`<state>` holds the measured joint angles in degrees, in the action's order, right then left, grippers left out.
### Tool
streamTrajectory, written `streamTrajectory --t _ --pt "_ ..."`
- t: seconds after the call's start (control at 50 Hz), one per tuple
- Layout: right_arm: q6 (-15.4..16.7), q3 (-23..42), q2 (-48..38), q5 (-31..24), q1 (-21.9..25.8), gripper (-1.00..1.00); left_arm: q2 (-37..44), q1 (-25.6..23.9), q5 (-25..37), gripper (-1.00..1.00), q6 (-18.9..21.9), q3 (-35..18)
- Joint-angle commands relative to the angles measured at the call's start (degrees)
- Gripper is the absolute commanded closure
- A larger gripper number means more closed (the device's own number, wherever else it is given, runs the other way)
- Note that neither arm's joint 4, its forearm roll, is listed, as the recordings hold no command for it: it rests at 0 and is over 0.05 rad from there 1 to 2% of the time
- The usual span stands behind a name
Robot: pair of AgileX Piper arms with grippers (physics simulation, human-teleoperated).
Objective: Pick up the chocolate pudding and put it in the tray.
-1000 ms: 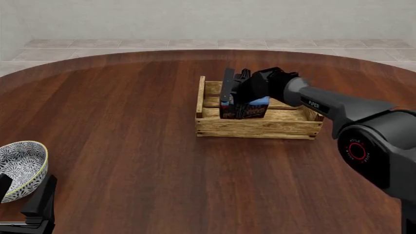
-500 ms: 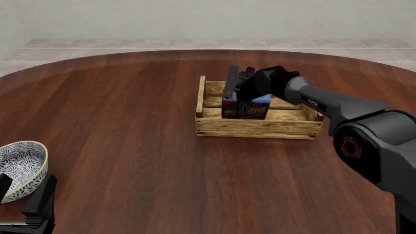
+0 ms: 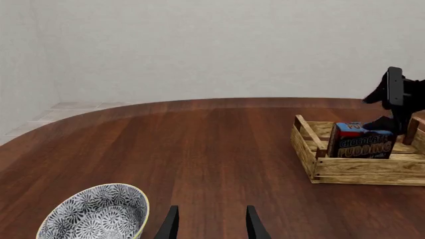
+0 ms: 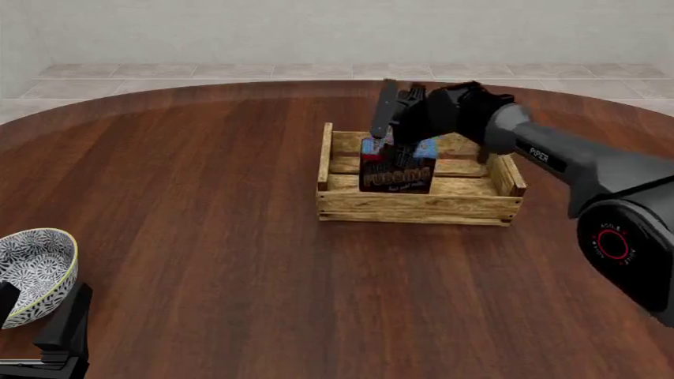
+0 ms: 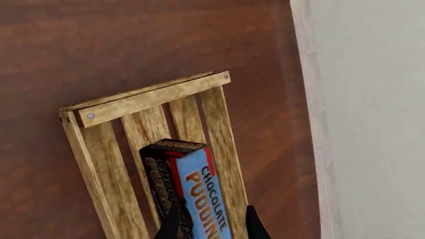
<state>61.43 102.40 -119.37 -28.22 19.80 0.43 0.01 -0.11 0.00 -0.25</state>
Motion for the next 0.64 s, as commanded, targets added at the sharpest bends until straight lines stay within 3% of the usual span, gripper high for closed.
streamTrajectory --t 0.02,0.06,0.32,0.5,0.54,0.58,0.6,0.64 --pt "0.9 -2.9 8.3 -1.4 0.2 -1.0 0.0 0.0 0.0 -1.0 0.0 0.0" --pt "0.2 -3.6 10.9 -2.2 0.9 -1.0 0.0 0.0 0.0 -1.0 0.0 0.0" --pt "4.1 -12.7 28.3 -4.1 3.9 -1.0 0.0 0.0 0.0 -1.0 0.0 0.0" --pt "2.2 -17.0 37.2 -3.1 3.7 -1.0 0.0 0.0 0.0 -1.0 0.0 0.0" --pt "-0.1 -17.5 39.2 -3.0 3.6 -1.0 0.0 0.0 0.0 -1.0 0.0 0.0" --pt "0.1 -21.0 42.4 -0.3 4.1 -1.0 0.0 0.0 0.0 -1.0 0.0 0.0" --pt "-2.5 -22.6 44.7 1.4 4.8 -1.0 0.0 0.0 0.0 -1.0 0.0 0.0" --pt "-2.9 -26.9 47.9 6.0 6.7 -1.0 0.0 0.0 0.0 -1.0 0.0 0.0"
